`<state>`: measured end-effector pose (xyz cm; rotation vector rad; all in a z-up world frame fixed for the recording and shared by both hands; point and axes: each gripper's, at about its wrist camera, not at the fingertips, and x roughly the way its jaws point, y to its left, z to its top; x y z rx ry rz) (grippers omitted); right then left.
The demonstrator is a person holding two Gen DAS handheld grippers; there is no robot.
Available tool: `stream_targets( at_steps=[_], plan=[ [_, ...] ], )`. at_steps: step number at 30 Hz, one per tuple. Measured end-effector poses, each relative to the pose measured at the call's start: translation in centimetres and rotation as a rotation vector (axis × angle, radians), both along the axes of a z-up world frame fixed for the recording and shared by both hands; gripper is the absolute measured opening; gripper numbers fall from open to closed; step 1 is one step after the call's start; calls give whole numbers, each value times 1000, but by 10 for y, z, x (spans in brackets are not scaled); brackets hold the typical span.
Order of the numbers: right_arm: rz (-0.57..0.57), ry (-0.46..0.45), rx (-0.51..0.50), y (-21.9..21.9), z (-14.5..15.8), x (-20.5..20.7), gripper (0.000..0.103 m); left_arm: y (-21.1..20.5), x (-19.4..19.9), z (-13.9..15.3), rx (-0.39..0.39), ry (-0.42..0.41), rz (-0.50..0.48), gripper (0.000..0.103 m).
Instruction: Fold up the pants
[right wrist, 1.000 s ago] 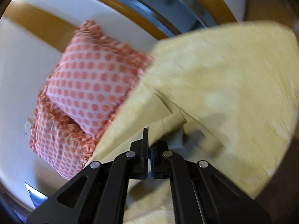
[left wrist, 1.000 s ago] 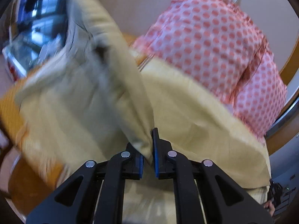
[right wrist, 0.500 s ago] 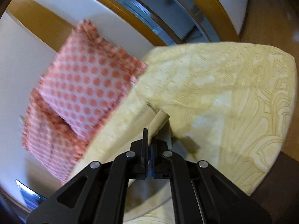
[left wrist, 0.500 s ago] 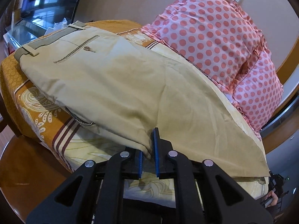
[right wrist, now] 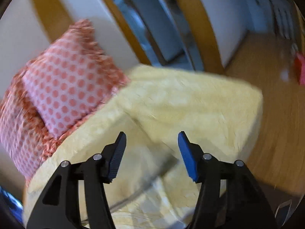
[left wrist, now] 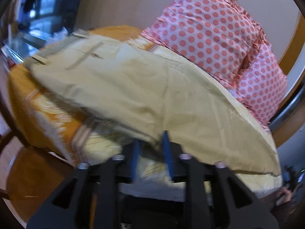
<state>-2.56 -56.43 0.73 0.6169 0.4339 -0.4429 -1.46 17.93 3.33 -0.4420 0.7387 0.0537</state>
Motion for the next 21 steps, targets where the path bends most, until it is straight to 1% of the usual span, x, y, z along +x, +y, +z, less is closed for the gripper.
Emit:
stream_targets(
  at_steps=[1, 2, 3, 4, 5, 6, 7, 9, 11, 12, 13, 14, 15, 16, 18, 19, 21],
  plan=[
    [38, 7, -30, 4, 6, 8, 57, 0, -6, 4, 24, -9, 15, 52],
    [66, 10, -42, 5, 9, 15, 57, -2, -14, 12, 62, -37, 44, 70],
    [101, 22, -50, 5, 11, 28, 57, -4, -22, 22, 105, -82, 71, 74],
    [121, 32, -53, 5, 11, 38, 57, -8, -28, 31, 142, -127, 77, 74],
    [151, 50, -59, 4, 12, 53, 55, -13, -30, 38, 164, -150, 70, 75],
    [183, 82, -70, 1, 12, 73, 54, -18, -31, 44, 184, -172, 57, 78],
    [205, 107, -75, 1, 11, 86, 52, -26, -29, 50, 205, -194, 31, 80],
    [247, 175, -88, -4, 6, 118, 51, -37, -21, 52, 227, -202, -3, 81],
    [246, 242, -102, -8, -1, 137, 50, -47, -9, 49, 222, -191, -42, 81],
    [252, 265, -98, -11, -6, 144, 47, -52, -2, 45, 214, -178, -62, 81],
    [262, 280, -84, -14, -11, 149, 31, -56, 4, 41, 210, -164, -78, 81],
    [287, 274, -63, -16, -14, 151, 17, -61, 10, 36, 208, -150, -94, 81],
    [287, 269, -68, -15, -15, 151, 14, -64, 16, 32, 210, -137, -104, 81],
    [293, 246, -87, -13, -12, 148, 8, -68, 22, 27, 214, -123, -113, 81],
    [283, 211, -128, -10, -4, 145, 6, -71, 30, 18, 218, -101, -125, 81],
    [261, 191, -163, -9, 3, 144, 2, -72, 33, 15, 220, -92, -127, 81],
    [236, 166, -178, -13, 9, 146, 2, -74, 42, 6, 219, -66, -128, 81]
  ],
)
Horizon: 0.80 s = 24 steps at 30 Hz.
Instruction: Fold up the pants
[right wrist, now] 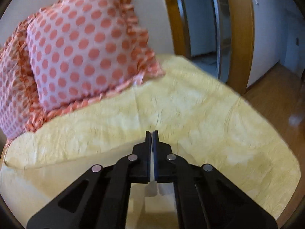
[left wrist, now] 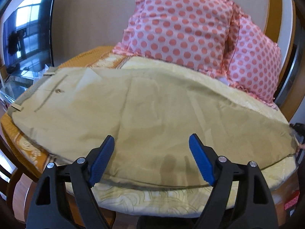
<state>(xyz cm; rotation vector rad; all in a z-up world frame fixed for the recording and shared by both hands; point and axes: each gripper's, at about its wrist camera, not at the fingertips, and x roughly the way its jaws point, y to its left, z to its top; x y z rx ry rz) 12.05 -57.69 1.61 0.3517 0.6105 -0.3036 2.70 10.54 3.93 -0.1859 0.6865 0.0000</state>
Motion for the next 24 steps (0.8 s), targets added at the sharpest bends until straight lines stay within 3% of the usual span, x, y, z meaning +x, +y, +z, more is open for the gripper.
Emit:
stream_targets(
  at_steps=[5, 6, 8, 9, 10, 14, 17, 24],
  plan=[
    [-27, 109, 20, -7, -14, 19, 1, 2, 7, -15, 3, 29, 1, 81],
    [-25, 127, 25, -7, -14, 18, 7, 1, 7, -16, 12, 26, -1, 82],
    [-39, 112, 69, -7, -8, 1, 35, -1, 5, -16, 29, 17, -11, 83],
    [-51, 84, 91, -7, -5, -11, 56, -1, 4, -17, 31, 12, -17, 84],
    [-72, 42, 107, -5, -2, -30, 59, -2, 3, -18, 33, 4, -24, 85],
    [-135, -17, 179, 2, -6, -94, 58, -5, 2, -20, 49, -10, -42, 90],
    [-180, -41, 258, 2, -20, -128, 51, -6, 2, -21, 49, -18, -55, 93],
    [-167, -76, 343, 28, -44, -141, 36, -11, 2, -24, 69, -32, -64, 97]
  ],
)
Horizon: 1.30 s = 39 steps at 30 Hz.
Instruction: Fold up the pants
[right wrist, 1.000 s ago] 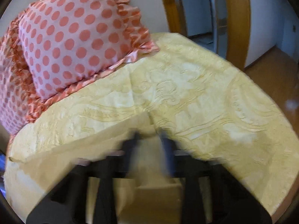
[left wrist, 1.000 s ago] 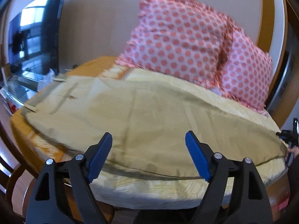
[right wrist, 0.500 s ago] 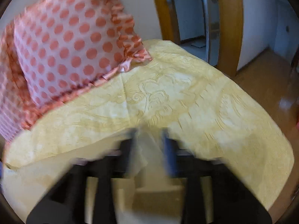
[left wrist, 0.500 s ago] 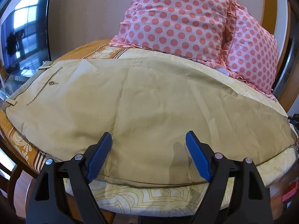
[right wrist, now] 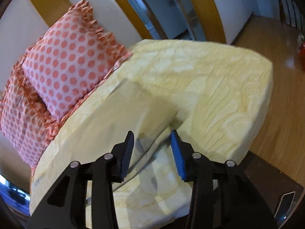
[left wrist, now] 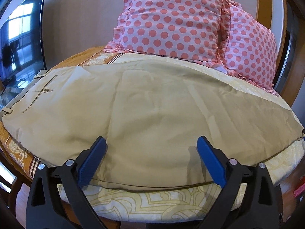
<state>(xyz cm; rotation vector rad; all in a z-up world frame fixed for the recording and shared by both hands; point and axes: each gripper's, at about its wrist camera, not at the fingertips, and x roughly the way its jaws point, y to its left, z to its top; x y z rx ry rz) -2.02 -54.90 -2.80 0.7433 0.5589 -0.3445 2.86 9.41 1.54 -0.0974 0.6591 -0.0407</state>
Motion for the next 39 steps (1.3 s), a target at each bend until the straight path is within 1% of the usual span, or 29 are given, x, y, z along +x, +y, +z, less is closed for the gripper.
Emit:
stream_targets(
  at_steps=[1, 2, 3, 5, 6, 8, 10, 12, 14, 15, 16, 17, 18, 19, 20, 22, 23, 24, 25, 27, 29, 30, 31, 32, 33, 34, 36, 37, 39],
  plan=[
    [10, -23, 21, 2, -3, 2, 27, 0, -1, 0, 0, -4, -1, 97],
    [15, -33, 28, 4, -5, 7, 22, 0, -1, -1, -1, -8, -1, 98],
    [11, -33, 12, 4, -6, 13, 7, 0, -1, -1, -1, -13, -3, 98],
    [14, -48, -6, 3, -5, 23, 5, -1, -2, -2, -1, -18, -9, 99],
    [18, -63, -23, 8, 2, 27, 5, 0, -2, -2, -1, -19, -12, 99],
    [73, -134, -122, 32, 32, 36, 4, 1, -3, -2, -11, -24, -15, 99],
    [198, -246, -173, 71, 69, 48, 4, 2, -3, -2, -23, -30, -9, 99],
    [327, -330, -171, 109, 92, 58, 4, 1, -2, -2, -27, -30, -1, 100],
    [555, -401, -158, 177, 111, 75, 4, 4, -4, 1, -68, -36, 10, 99],
    [623, -410, -153, 198, 112, 80, 4, 9, -7, 3, -104, -42, 16, 99],
    [740, -408, -144, 236, 110, 89, 4, 17, -11, 7, -159, -54, 29, 99],
    [840, -388, -139, 269, 103, 97, 4, 22, -14, 10, -185, -65, 47, 99],
    [956, -335, -146, 311, 87, 105, 4, 29, -18, 14, -201, -78, 73, 99],
    [1017, -285, -160, 336, 74, 110, 4, 39, -23, 19, -205, -93, 111, 99],
    [1096, -207, -170, 366, 53, 116, 4, 46, -26, 21, -202, -100, 132, 99],
    [1180, -113, -151, 399, 25, 121, 4, 67, -36, 27, -184, -116, 204, 99],
    [1200, -93, -138, 409, 17, 121, 4, 75, -38, 28, -177, -115, 228, 99],
    [1203, -96, -140, 413, 16, 119, 4, 86, -41, 29, -173, -113, 258, 99],
    [1201, -115, -166, 418, 17, 115, 4, 99, -44, 28, -172, -107, 299, 99],
    [1201, -138, -211, 424, 22, 107, 5, 118, -45, 26, -194, -97, 353, 99],
    [1242, -139, -238, 435, 22, 100, 19, 137, -48, 24, -229, -97, 401, 99],
    [1278, -126, -255, 443, 18, 95, 41, 144, -49, 24, -244, -100, 418, 99],
    [1321, -118, -282, 451, 17, 92, 55, 151, -49, 23, -261, -104, 441, 99],
    [1322, -146, -299, 454, 20, 87, 59, 156, -52, 23, -270, -108, 453, 99],
    [1314, -166, -294, 453, 23, 83, 70, 160, -53, 22, -277, -110, 463, 99],
    [1300, -180, -265, 451, 25, 86, 79, 163, -54, 21, -280, -107, 477, 99],
    [1324, -103, -207, 455, 14, 99, 81, 167, -54, 18, -292, -98, 490, 99],
    [1327, -138, -232, 454, 15, 96, 84, 170, -53, 15, -310, -88, 497, 99],
    [1332, -138, -261, 457, 14, 94, 84, 175, -48, 11, -341, -69, 503, 99]
  ],
)
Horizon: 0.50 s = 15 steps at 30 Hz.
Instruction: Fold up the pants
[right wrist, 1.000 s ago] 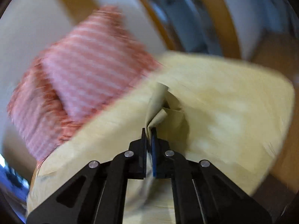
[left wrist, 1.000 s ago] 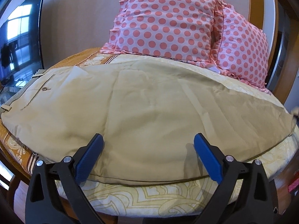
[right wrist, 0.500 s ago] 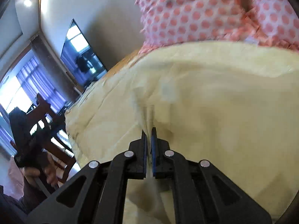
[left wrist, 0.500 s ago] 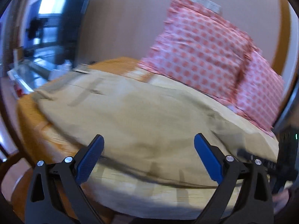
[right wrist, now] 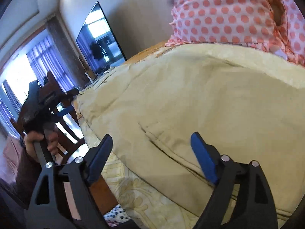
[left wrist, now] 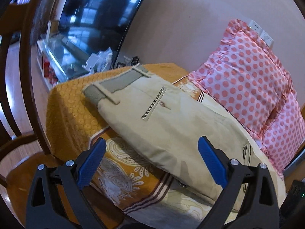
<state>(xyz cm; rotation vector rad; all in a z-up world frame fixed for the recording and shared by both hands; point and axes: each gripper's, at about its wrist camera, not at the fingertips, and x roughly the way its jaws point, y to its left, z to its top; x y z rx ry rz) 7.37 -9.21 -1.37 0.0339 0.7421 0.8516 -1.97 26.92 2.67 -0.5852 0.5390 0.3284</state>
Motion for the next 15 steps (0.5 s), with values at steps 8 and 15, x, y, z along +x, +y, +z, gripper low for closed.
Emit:
stream_targets(
  at_steps=[8, 15],
  plan=[
    [12, -19, 22, 2, -6, -10, 85, 14, 25, -4, -64, 20, 30, 99],
    [13, -33, 42, -2, -6, -11, 86, 20, 47, -6, -45, 7, 57, 99]
  ],
)
